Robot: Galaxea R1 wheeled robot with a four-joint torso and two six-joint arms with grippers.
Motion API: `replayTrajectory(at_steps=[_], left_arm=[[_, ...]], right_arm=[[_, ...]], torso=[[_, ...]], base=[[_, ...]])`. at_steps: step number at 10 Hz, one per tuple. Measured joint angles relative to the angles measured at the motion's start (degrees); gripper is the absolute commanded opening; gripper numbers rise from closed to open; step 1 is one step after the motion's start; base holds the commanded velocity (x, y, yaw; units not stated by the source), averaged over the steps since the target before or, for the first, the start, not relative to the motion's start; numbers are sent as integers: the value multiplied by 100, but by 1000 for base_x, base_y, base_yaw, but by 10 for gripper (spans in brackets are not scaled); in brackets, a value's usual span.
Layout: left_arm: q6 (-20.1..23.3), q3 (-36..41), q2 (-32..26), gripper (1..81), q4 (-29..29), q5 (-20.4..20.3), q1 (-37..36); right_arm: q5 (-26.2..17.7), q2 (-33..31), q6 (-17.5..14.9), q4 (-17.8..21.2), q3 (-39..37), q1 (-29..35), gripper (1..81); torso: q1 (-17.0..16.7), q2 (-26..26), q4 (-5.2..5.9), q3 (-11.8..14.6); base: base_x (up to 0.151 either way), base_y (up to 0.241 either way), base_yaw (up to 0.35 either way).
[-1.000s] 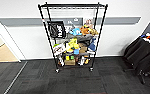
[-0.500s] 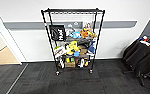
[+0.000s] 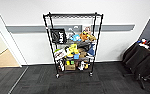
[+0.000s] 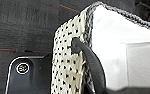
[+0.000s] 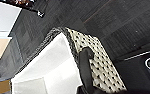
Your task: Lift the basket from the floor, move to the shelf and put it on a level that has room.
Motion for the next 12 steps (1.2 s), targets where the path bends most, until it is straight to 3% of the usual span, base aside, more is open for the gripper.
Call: replayTrajectory(at_steps=[2,7,10,12], left_arm=[[5,20,-40,10,0,-22,2],[20,26,-35,10,2,-4,37],[20,28,-21,10,2,-2,6],[68,28,-5,10,15,-20,35]], right_arm=[[62,7,-2,1,23,-55,10],[182,7,-2,1,33,-199,10],[230,7,-2,20,34,-162,10],[243,7,-6,-5,34,-221,10]], torso=[[-11,-5,0,186],[-415,684,0,245],[-470,902,0,265],[-474,916,0,479]], base=[[0,0,0],[0,0,0],[0,0,0],[0,0,0]])
